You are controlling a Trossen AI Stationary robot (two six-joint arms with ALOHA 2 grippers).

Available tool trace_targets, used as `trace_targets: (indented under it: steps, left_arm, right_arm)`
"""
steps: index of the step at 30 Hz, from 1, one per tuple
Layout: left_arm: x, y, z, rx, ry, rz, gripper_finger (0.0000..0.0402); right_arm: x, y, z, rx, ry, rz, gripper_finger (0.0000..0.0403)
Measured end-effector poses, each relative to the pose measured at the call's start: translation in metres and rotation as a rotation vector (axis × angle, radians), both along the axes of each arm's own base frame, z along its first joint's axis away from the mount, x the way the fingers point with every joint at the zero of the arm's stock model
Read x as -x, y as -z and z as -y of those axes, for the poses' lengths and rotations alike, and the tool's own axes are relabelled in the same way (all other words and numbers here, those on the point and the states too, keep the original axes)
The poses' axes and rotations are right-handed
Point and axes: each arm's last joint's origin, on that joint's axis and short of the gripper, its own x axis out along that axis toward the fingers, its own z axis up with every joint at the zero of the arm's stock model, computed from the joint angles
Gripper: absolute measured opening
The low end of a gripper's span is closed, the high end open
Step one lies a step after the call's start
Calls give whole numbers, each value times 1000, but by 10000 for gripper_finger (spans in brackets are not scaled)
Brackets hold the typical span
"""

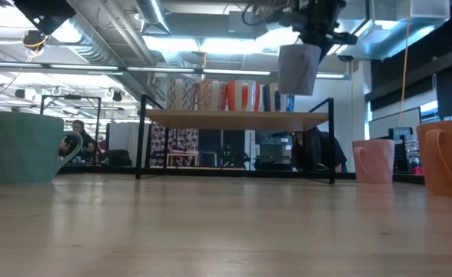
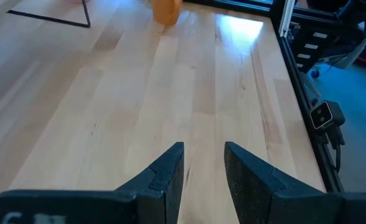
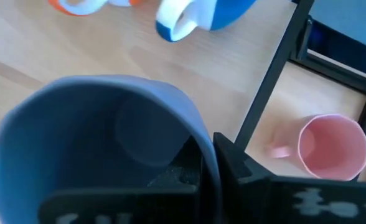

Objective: Place coffee mugs
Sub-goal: Put the purple mug on the shelf

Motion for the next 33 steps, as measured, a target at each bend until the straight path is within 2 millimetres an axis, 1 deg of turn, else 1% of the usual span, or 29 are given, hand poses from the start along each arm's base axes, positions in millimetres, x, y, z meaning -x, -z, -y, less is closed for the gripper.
trace_targets:
  steps: [5, 11, 16, 19, 28, 33]
  left_arm:
    - [0, 0, 0, -2, -5, 2, 110]
    - [0, 0, 0, -1, -5, 2, 110]
    - [0, 0, 0, 0, -6, 2, 110]
    - [0, 0, 0, 0, -6, 2, 110]
    - [0, 0, 0, 1, -7, 2, 110]
    - [0, 0, 0, 1, -6, 2, 110]
  right_arm:
    - [-2, 9, 16, -21, 7, -35, 1]
    - [-4, 19, 31, -50, 9, -65, 5]
    - [-8, 27, 39, -79, -13, -86, 4]
    - [-10, 28, 40, -76, -21, -80, 6]
    - [-11, 28, 42, -46, -12, -82, 41]
    - [-12, 28, 42, -25, -4, -86, 80]
